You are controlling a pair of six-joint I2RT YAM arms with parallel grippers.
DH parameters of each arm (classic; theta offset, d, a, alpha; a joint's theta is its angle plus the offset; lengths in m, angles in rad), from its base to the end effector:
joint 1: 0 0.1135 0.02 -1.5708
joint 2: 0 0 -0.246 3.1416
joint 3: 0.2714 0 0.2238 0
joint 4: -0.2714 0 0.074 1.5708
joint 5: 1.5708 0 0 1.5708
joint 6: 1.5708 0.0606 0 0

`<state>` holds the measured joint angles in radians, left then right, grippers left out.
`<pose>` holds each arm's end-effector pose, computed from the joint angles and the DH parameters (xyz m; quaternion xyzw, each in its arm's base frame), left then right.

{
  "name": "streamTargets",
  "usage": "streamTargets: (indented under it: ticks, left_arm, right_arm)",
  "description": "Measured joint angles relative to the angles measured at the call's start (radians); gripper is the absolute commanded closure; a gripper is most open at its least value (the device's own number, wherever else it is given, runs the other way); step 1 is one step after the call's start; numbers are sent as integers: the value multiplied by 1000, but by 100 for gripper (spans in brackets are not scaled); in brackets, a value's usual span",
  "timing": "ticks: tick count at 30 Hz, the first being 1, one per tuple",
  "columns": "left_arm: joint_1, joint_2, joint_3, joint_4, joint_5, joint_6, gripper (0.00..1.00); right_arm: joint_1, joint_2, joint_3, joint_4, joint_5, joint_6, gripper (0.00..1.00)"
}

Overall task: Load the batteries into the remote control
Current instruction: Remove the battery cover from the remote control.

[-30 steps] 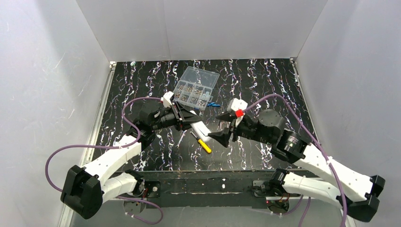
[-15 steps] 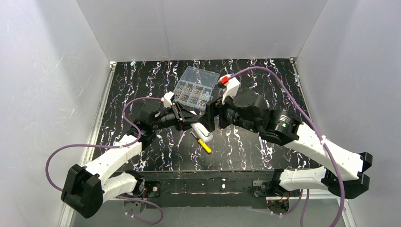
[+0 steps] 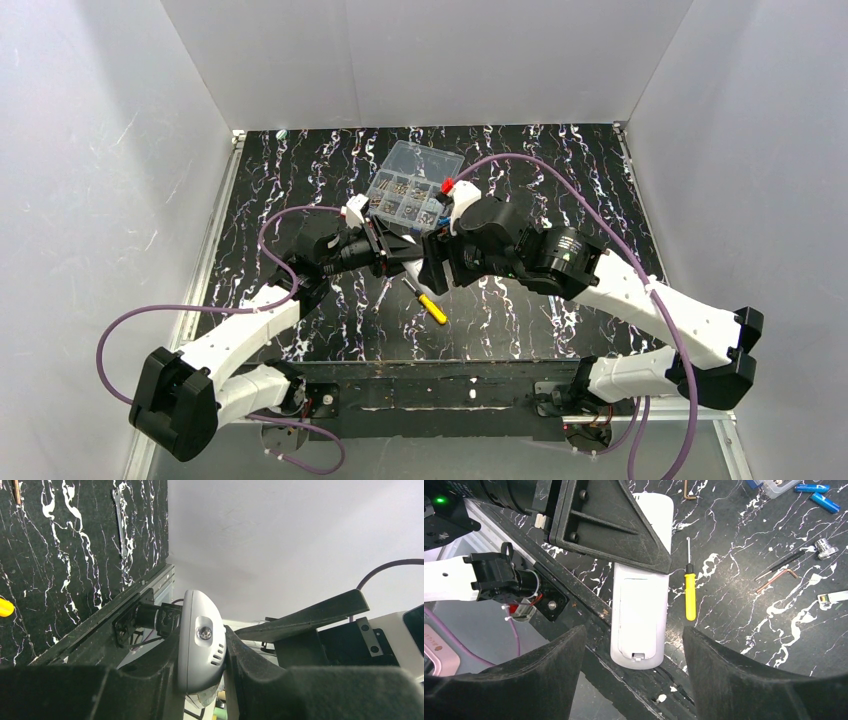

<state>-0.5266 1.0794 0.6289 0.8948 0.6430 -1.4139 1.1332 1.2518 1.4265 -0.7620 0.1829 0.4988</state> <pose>0.1847 -0.1494 0.3432 0.0239 0.5722 -0.7572 0.3141 0.1184 0.2272 0.3696 -0.2328 0.8475 0.2873 0.3808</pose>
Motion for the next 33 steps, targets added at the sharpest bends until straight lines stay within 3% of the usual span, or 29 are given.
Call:
streamTargets:
  ticks: [22,33]
  left_arm:
    - [0,0,0,-3,0,0,100]
    - [0,0,0,-3,0,0,100]
  right_arm:
    - [-39,7,-35,2,-42,26,40]
    - [-41,14,-38,4,-79,27,43]
